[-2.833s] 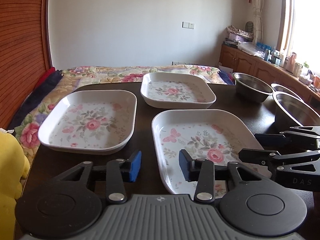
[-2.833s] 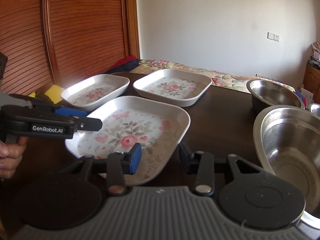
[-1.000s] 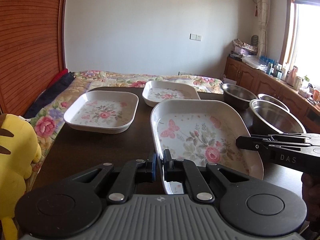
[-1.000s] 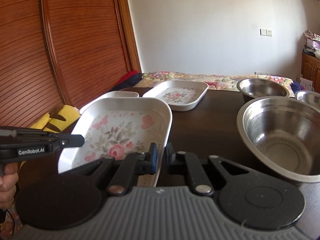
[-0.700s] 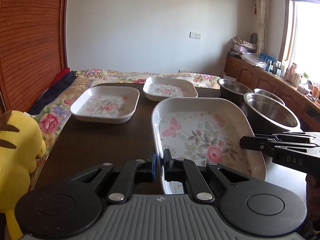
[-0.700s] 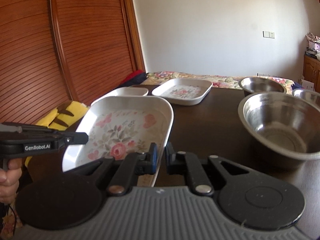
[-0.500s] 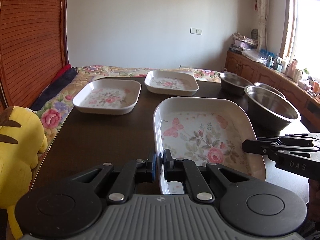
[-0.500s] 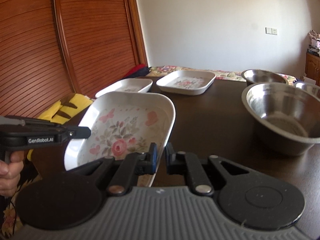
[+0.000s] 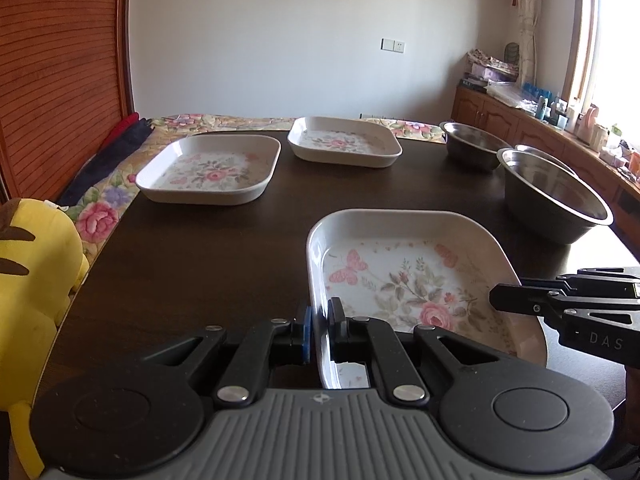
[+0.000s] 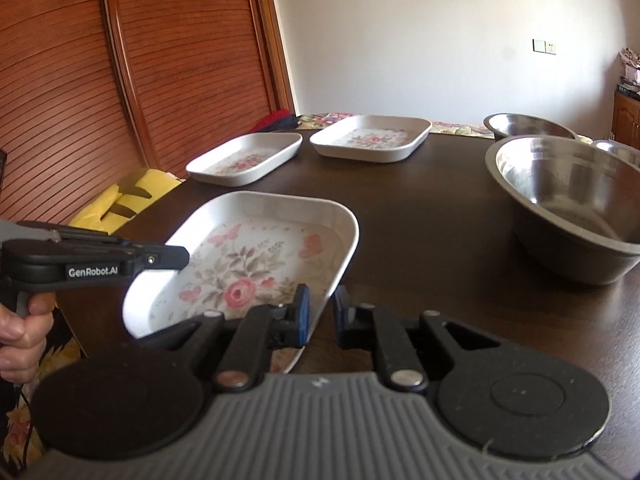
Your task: Organize plates and bowls
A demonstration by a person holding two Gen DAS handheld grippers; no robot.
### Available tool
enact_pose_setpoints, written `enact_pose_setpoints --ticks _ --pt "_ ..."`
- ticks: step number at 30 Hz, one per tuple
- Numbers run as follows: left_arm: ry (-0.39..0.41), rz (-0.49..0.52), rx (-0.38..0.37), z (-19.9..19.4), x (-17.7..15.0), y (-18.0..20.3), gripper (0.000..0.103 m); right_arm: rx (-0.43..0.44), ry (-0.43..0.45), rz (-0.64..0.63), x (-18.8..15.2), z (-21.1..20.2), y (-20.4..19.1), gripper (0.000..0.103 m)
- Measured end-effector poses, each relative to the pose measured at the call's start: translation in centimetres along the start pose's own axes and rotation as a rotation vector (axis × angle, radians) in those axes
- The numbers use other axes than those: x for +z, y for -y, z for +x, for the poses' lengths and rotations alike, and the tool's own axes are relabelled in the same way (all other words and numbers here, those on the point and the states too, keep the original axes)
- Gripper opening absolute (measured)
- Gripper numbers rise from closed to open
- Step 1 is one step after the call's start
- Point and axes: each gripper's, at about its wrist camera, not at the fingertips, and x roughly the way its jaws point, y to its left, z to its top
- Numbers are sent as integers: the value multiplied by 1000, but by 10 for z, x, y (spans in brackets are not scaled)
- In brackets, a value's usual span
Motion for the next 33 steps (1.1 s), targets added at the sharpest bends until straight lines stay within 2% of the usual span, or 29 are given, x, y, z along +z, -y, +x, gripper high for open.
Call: enact_pose_setpoints --ticks 18,25,33 --pt "2 -24 -13 4 2 -6 10 -14 13 -1 2 -2 4 18" --pt "39 -25 -4 -2 14 -12 11 -42 76 -10 21 -12 15 18" --pt "74 -37 18 4 35 -28 11 -17 102 -78 50 -2 13 18"
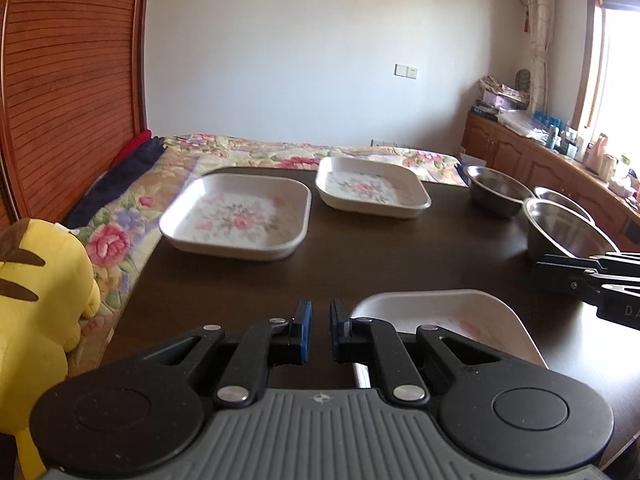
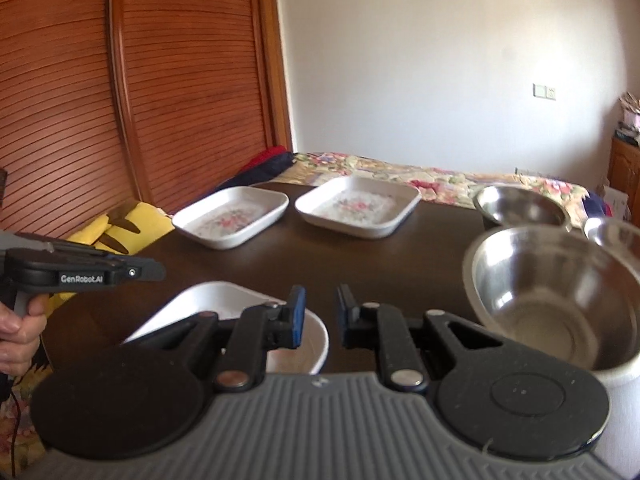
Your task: Organize plates and bowls
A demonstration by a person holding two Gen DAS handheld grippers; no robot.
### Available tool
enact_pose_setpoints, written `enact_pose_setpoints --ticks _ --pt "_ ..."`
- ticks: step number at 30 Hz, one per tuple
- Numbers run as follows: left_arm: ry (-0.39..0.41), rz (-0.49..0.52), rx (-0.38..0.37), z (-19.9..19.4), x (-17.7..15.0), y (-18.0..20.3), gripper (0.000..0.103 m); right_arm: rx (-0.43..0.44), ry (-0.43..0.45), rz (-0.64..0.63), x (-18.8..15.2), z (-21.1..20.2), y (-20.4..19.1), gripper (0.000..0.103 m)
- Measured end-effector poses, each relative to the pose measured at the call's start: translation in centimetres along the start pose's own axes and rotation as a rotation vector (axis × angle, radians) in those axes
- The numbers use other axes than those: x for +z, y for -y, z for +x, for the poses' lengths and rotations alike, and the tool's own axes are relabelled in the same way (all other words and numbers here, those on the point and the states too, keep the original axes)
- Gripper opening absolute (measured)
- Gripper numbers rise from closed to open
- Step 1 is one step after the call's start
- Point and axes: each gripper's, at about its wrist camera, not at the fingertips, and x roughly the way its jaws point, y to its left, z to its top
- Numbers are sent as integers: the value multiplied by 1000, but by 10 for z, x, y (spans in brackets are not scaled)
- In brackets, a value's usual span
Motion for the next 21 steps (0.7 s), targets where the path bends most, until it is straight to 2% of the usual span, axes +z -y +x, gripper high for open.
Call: enact_pose_setpoints --ticks 11,21 --pt "14 4 24 21 21 -30 11 53 -13 -65 30 42 -21 18" --pt "26 11 37 44 42 -61 11 90 -57 -68 52 83 -35 18"
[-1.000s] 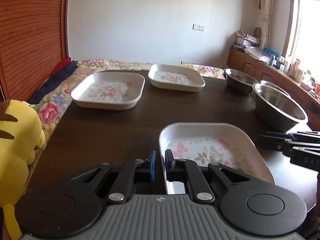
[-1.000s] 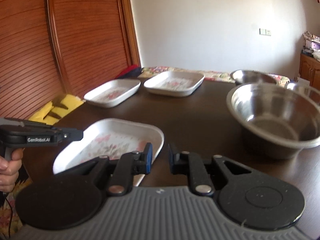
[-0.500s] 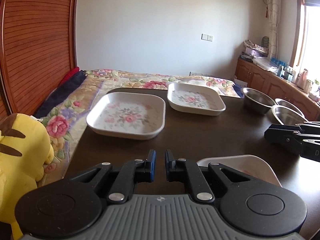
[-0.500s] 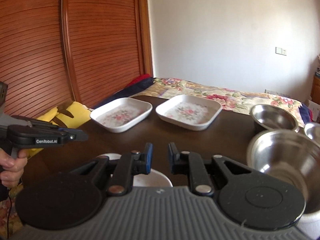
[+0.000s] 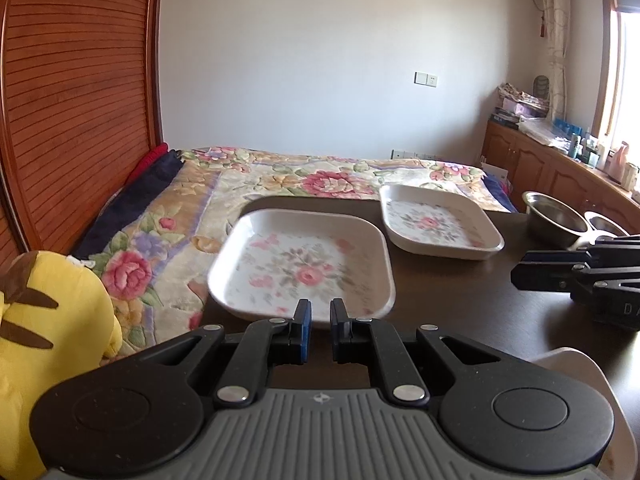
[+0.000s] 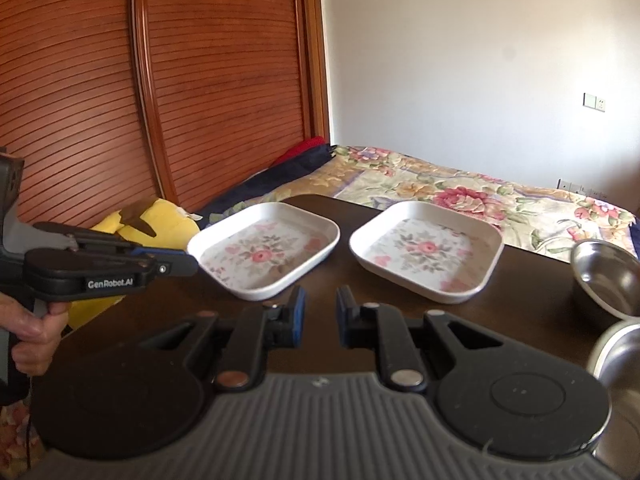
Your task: Organize plates and bowls
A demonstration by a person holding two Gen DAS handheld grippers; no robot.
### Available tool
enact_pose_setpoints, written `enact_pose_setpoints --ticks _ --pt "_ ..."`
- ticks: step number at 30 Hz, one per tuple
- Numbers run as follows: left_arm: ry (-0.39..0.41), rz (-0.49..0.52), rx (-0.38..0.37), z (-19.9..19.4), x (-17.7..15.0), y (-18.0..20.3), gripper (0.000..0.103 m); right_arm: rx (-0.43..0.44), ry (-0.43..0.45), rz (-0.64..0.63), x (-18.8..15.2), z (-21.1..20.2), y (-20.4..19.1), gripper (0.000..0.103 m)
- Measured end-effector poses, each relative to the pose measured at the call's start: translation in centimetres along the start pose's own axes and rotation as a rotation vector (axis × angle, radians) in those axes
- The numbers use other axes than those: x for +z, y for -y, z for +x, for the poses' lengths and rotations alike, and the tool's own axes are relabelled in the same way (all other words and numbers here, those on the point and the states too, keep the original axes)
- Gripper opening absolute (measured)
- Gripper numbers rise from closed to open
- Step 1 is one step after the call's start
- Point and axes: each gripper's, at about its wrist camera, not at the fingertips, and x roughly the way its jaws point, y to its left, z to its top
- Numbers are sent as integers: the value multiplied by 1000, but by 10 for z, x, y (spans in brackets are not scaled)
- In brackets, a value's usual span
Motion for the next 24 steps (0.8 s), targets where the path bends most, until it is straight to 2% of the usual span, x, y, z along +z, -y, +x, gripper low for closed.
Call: enact_pose_setpoints --ticks 2,5,12,17,20,24 --pt "6 4 6 4 5 -6 12 3 -8 -7 4 8 -2 18" --pt "14 6 14 10 11 -15 21 7 -20 -15 9 19 -5 20" --pt "2 8 24 28 23 -33 27 22 -55 -11 21 47 -11 23" --pt "-1 12 34 42 29 -46 27 18 -86 -7 27 65 -12 24" --pt "-3 7 38 49 32 -54 28 18 -104 -9 29 74 -13 42" --pt "-18 -2 42 59 34 -64 28 23 -123 -21 30 84 -17 42"
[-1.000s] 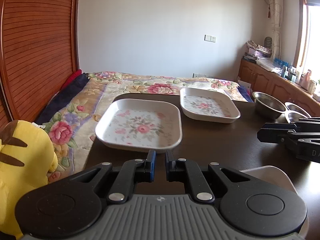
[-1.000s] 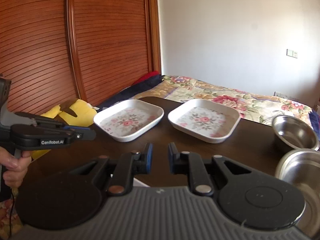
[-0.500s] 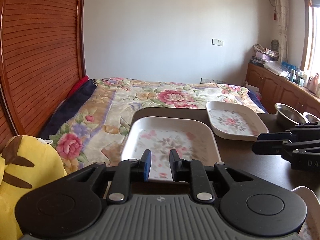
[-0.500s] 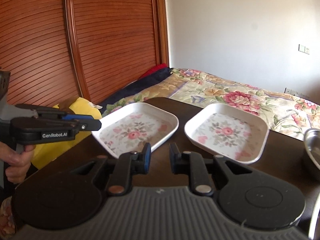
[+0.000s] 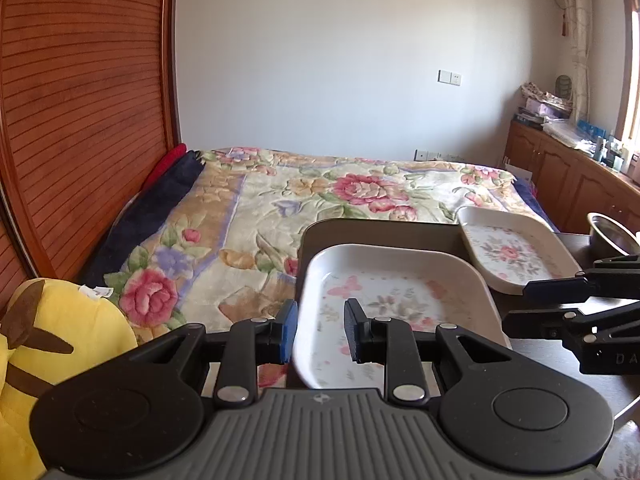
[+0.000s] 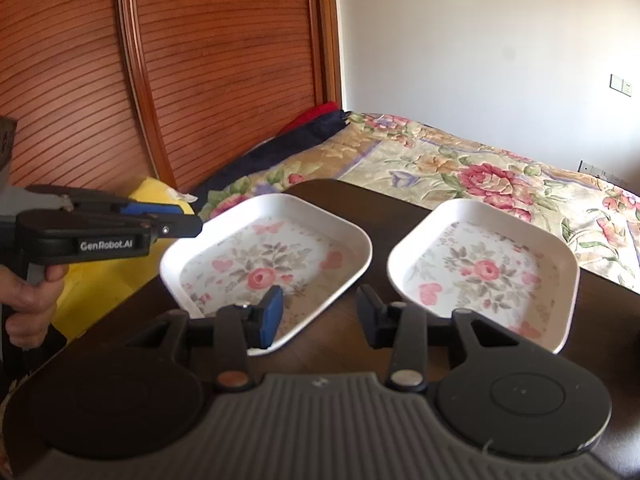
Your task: Organize plates and bowls
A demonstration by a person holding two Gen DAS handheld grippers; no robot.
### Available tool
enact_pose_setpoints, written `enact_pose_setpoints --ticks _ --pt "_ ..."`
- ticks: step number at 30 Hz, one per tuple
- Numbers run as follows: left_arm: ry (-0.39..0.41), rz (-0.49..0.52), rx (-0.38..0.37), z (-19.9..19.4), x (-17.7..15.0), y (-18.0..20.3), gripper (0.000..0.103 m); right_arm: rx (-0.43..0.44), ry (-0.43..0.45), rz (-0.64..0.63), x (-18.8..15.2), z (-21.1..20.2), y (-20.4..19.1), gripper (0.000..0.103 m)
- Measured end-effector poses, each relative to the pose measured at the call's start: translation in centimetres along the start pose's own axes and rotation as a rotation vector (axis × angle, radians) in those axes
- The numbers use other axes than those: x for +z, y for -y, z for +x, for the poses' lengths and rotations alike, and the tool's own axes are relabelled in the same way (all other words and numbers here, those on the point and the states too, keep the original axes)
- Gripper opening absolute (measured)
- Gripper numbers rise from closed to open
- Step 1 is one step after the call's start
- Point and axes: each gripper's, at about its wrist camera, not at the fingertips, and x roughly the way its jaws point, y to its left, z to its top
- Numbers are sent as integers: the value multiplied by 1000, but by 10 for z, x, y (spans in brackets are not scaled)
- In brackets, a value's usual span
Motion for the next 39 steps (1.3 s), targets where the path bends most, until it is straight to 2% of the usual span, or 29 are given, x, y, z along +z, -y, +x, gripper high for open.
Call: enact_pose_setpoints --ticks 11,19,21,27,39 --pt "-36 -8 -17 23 -4 -10 27 23 -71 1 6 26 1 40" --pt "-51 -17 -30 30 -5 -12 20 31 -94 6 7 32 4 32" --pt "-54 -19 -33 31 -6 -12 16 38 -100 9 6 34 5 30" --pt "-50 -22 -22 29 -8 -11 10 50 -107 29 5 35 7 28" --pt "-46 -57 -29 6 -12 -4 10 66 -90 81 2 24 15 19"
